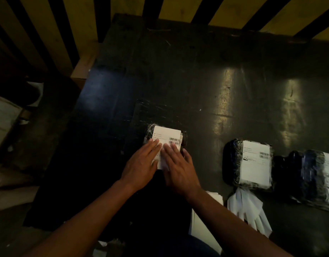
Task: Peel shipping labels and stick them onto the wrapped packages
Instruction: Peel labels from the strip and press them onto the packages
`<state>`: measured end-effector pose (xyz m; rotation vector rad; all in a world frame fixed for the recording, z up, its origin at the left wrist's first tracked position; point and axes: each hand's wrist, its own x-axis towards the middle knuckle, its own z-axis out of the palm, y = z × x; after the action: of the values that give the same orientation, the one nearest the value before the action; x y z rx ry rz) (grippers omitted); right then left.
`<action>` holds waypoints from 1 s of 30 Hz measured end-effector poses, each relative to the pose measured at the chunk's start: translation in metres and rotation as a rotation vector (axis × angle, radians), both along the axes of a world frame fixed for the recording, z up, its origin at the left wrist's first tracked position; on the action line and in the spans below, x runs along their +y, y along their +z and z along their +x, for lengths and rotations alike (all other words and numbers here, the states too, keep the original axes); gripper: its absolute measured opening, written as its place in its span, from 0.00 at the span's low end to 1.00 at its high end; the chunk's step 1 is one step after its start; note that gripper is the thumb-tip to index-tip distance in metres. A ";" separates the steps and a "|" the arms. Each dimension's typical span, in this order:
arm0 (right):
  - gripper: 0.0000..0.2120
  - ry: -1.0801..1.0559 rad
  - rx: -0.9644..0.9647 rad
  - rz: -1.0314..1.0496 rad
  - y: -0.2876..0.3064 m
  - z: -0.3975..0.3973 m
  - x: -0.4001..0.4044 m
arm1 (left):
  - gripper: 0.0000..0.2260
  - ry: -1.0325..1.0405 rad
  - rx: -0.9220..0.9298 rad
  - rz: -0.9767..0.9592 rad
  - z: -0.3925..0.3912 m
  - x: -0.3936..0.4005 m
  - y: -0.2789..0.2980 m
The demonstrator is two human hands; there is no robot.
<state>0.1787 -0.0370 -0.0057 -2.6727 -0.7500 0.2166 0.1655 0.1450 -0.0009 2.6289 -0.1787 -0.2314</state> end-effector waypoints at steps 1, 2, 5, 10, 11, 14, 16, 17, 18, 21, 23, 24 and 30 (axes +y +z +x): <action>0.30 0.010 0.024 -0.043 -0.002 0.000 0.003 | 0.26 -0.004 0.017 0.006 -0.002 0.000 -0.002; 0.31 0.006 0.045 -0.075 -0.002 0.002 0.005 | 0.27 -0.002 0.024 0.001 -0.002 -0.001 -0.003; 0.33 0.006 0.073 -0.151 -0.002 0.021 0.013 | 0.28 0.013 0.050 -0.002 -0.004 -0.003 -0.005; 0.34 -0.002 0.121 -0.218 0.005 0.048 0.013 | 0.27 0.019 0.033 0.010 -0.003 -0.001 -0.005; 0.36 -0.029 0.138 -0.223 0.004 0.050 0.009 | 0.27 0.016 0.022 0.014 -0.003 0.001 -0.006; 0.41 -0.155 0.198 -0.234 0.003 0.055 -0.010 | 0.28 0.016 0.021 0.009 -0.002 0.004 -0.005; 0.40 -0.187 0.191 -0.251 0.003 0.061 -0.020 | 0.28 0.028 0.037 -0.008 -0.002 0.003 -0.004; 0.39 -0.185 0.177 -0.249 0.005 0.062 -0.022 | 0.28 0.033 0.048 -0.013 -0.002 0.003 -0.004; 0.37 -0.164 0.155 -0.229 0.008 0.061 -0.022 | 0.28 0.035 0.055 -0.018 -0.002 0.004 -0.004; 0.31 0.025 0.049 -0.134 0.008 0.041 -0.009 | 0.28 0.028 0.028 -0.032 -0.003 0.003 -0.006; 0.30 0.078 0.045 -0.114 0.002 0.023 0.001 | 0.28 0.018 0.015 -0.030 -0.003 0.005 -0.007; 0.30 0.067 0.059 -0.129 0.000 0.018 0.003 | 0.28 0.011 0.010 -0.028 -0.003 0.006 -0.009; 0.32 0.033 0.016 -0.218 -0.002 0.017 -0.022 | 0.29 0.000 0.027 -0.009 0.000 0.014 -0.009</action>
<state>0.1952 -0.0587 -0.0075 -2.8598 -0.8082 0.3464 0.1659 0.1586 -0.0098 2.6155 -0.1710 -0.2649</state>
